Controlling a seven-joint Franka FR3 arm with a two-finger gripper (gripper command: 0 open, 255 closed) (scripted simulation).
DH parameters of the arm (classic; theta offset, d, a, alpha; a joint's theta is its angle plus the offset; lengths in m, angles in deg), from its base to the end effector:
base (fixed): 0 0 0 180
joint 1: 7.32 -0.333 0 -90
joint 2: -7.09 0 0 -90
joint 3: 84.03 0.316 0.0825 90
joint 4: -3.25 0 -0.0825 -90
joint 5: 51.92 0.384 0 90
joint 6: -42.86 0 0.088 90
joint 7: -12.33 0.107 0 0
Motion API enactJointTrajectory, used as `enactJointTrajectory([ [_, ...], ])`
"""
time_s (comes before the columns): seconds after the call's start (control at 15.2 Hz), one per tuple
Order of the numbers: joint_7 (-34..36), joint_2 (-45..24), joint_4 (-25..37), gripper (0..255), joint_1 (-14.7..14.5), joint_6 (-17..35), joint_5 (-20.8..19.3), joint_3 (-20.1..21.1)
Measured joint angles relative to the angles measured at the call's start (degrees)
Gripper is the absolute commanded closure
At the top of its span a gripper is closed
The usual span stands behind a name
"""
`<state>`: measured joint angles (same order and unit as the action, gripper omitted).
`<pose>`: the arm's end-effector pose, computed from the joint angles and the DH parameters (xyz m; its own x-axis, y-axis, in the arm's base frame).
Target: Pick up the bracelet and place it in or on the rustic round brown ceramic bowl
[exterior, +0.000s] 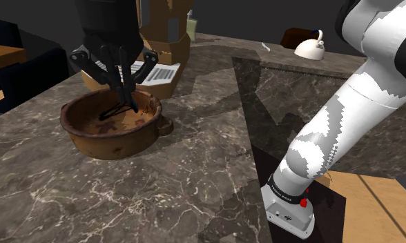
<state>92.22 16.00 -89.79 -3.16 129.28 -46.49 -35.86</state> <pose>0.3401 0.3899 0.6470 0.8094 -0.5869 0.0186 -0.5872 -0.8093 0.0152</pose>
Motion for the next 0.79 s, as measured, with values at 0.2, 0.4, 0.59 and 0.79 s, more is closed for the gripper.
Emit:
enactJointTrajectory([
  [0.2,0.0,0.0,0.0,0,0.0,0.0,0.0,0.0],
  [0.4,0.0,0.0,0.0,0,0.0,0.0,0.0,0.0],
  [0.59,0.3,-0.6,1.3,0,0.0,-0.9,-0.4,0.2],
  [0.79,1.7,-3.1,8.0,0,-0.1,-5.9,-2.2,1.3],
])
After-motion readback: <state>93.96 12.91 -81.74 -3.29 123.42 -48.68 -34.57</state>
